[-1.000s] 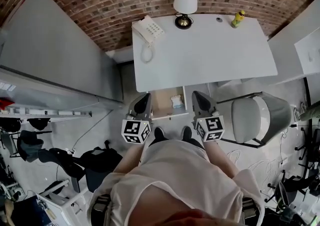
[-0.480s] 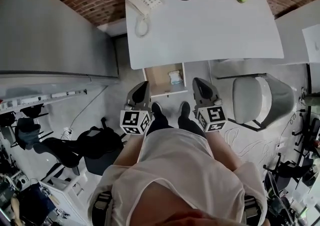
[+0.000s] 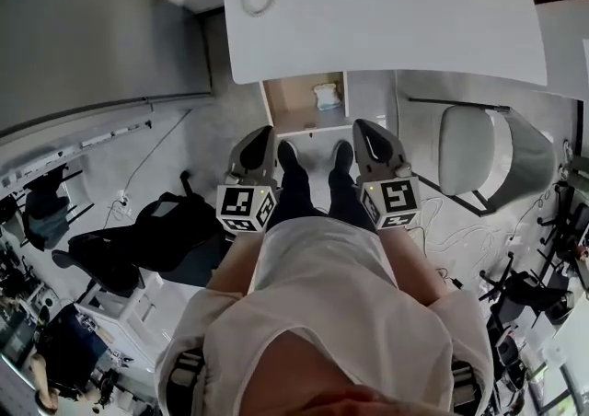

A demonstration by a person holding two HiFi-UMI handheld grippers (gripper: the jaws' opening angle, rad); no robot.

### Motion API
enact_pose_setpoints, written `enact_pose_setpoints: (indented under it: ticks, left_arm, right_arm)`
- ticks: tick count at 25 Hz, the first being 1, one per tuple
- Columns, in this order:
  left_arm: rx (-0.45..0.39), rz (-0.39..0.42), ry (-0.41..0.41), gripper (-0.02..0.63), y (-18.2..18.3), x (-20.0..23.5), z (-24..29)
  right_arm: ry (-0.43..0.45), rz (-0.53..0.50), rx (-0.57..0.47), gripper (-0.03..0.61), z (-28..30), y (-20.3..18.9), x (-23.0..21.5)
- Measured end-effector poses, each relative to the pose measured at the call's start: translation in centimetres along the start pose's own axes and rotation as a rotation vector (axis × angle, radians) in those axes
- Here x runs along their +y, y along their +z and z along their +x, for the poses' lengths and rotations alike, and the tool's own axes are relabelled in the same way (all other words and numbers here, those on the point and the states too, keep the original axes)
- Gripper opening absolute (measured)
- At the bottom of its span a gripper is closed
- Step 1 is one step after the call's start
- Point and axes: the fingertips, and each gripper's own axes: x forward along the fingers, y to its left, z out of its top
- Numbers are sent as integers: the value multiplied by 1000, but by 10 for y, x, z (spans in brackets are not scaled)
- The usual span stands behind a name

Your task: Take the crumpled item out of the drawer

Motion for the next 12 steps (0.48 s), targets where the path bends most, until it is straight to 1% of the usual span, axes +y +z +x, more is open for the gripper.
enact_pose_setpoints:
  ticks: [7,12]
  left_arm:
    - [43,-34,15,8,-31,9,14]
    - [77,-40,15,8,-52,14,25]
  right_arm:
    - [-19,12,42,8,17,-32,-12]
    - [-39,31,63,8,30,-53,-26]
